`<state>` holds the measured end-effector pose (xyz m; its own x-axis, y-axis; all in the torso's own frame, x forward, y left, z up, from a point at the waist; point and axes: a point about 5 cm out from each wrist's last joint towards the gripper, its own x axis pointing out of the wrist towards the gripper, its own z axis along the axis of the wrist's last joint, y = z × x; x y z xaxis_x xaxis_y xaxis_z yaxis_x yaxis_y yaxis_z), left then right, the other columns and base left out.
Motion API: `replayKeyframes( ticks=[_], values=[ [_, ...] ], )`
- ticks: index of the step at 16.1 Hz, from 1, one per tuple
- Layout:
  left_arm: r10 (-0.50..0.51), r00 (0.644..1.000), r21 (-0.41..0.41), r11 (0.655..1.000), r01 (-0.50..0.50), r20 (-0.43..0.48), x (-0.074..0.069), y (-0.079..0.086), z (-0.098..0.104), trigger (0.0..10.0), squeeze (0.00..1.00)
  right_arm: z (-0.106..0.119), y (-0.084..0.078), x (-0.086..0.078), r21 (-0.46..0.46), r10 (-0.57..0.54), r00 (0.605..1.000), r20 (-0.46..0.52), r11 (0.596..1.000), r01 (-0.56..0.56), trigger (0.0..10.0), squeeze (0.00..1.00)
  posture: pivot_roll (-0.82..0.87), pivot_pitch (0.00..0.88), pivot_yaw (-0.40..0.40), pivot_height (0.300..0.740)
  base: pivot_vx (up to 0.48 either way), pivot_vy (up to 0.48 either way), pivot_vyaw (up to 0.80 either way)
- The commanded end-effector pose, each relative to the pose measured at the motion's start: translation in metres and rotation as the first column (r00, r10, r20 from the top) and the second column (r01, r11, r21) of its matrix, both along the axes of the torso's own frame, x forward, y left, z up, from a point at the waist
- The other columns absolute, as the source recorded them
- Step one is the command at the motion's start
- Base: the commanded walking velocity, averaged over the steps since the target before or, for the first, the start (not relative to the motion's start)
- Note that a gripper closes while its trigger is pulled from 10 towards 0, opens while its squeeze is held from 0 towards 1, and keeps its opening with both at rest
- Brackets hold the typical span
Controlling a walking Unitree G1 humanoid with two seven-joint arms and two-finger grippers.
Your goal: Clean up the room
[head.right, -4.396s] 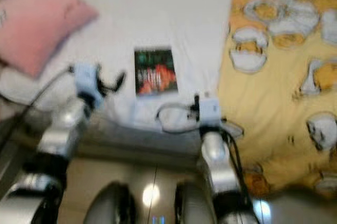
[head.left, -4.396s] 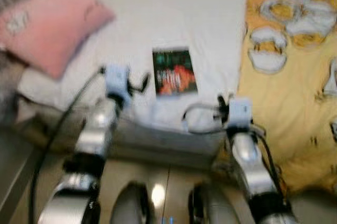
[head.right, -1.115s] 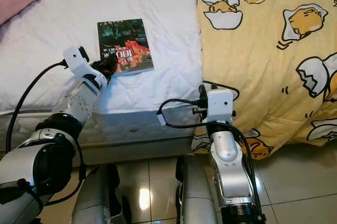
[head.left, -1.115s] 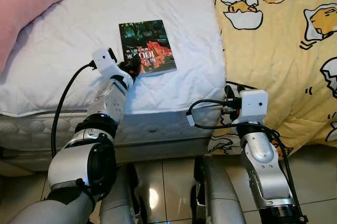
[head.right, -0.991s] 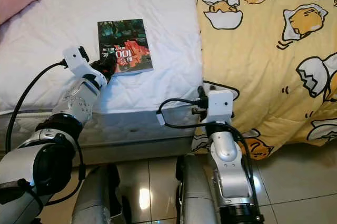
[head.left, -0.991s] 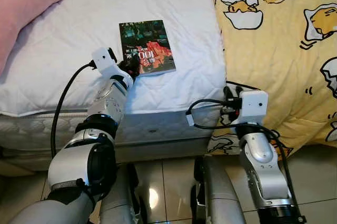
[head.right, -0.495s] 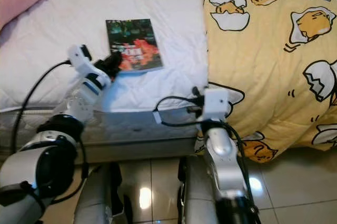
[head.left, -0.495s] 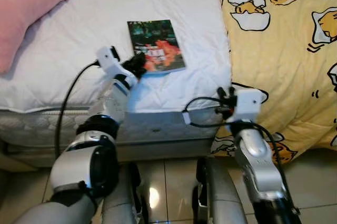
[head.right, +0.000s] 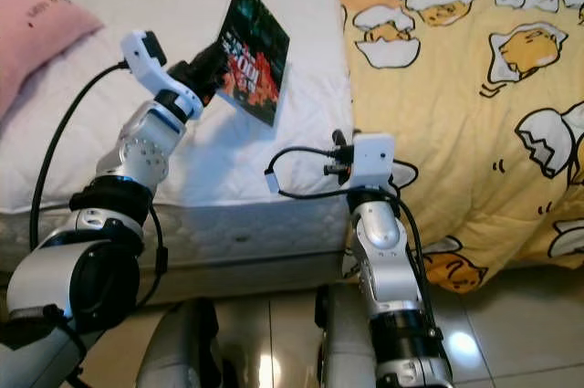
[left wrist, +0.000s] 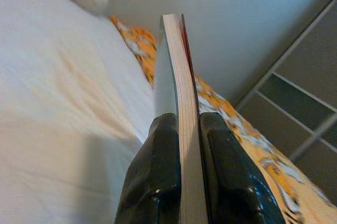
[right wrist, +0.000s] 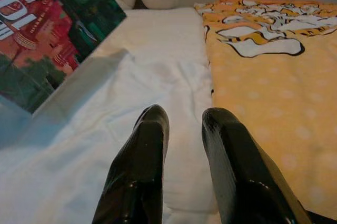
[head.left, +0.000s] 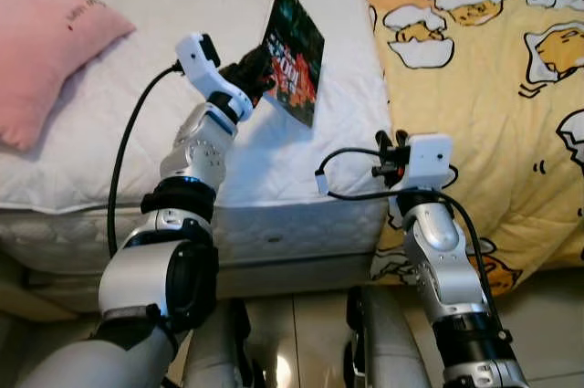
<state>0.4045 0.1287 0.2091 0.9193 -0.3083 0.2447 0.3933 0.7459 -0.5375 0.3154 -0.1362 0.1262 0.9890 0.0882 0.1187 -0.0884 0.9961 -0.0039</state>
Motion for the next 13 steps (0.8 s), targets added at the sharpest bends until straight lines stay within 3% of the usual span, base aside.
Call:
replayKeyframes(
  ticks=[1,2,4,5,7,9,13],
  values=[
    [0.101,0.990,0.087,0.990,-0.109,0.094,-0.001,0.017,0.012,0.0,0.00,0.009,-0.004,0.000,0.034,-0.029,0.999,0.039,0.999,0.027,10.0,0.00,-0.21,0.000,0.061,0.597,0.000,0.000,0.00],
    [0.125,0.987,0.124,0.983,-0.137,0.102,-0.002,0.020,0.010,0.0,0.00,0.012,-0.005,0.000,0.037,-0.043,0.998,0.044,0.998,0.042,10.0,0.00,-0.21,0.000,0.061,0.602,0.000,0.000,0.00],
    [0.194,0.974,0.293,0.930,-0.221,0.120,-0.006,0.028,-0.003,0.0,0.00,0.022,-0.009,0.000,0.051,-0.053,0.996,0.071,0.997,0.049,10.0,0.00,-0.21,0.000,0.061,0.617,0.000,0.000,0.00],
    [0.227,0.966,0.391,0.883,-0.258,0.125,-0.010,0.031,-0.014,0.0,0.00,0.028,-0.013,-0.001,0.052,-0.057,0.994,0.095,0.997,0.052,10.0,0.00,-0.21,0.000,0.058,0.627,0.000,0.000,0.00],
    [0.295,0.949,0.492,0.813,-0.311,0.111,-0.013,0.039,-0.028,0.0,0.00,0.026,-0.019,0.000,0.051,-0.067,0.994,0.087,0.997,0.063,10.0,0.00,-0.21,0.000,0.058,0.647,0.000,0.000,0.00],
    [0.326,0.939,0.550,0.767,-0.331,0.111,-0.015,0.043,-0.036,0.0,0.00,0.023,-0.019,-0.001,0.052,-0.073,0.994,0.080,0.996,0.069,10.0,0.00,-0.20,0.000,0.060,0.662,0.000,0.000,0.00],
    [0.330,0.935,0.546,0.763,-0.347,0.132,-0.015,0.040,-0.032,0.0,0.00,0.021,-0.014,0.001,0.044,-0.051,0.996,0.068,0.998,0.048,10.0,0.00,-0.20,0.000,0.054,0.697,0.000,0.000,0.00]
  ],
)
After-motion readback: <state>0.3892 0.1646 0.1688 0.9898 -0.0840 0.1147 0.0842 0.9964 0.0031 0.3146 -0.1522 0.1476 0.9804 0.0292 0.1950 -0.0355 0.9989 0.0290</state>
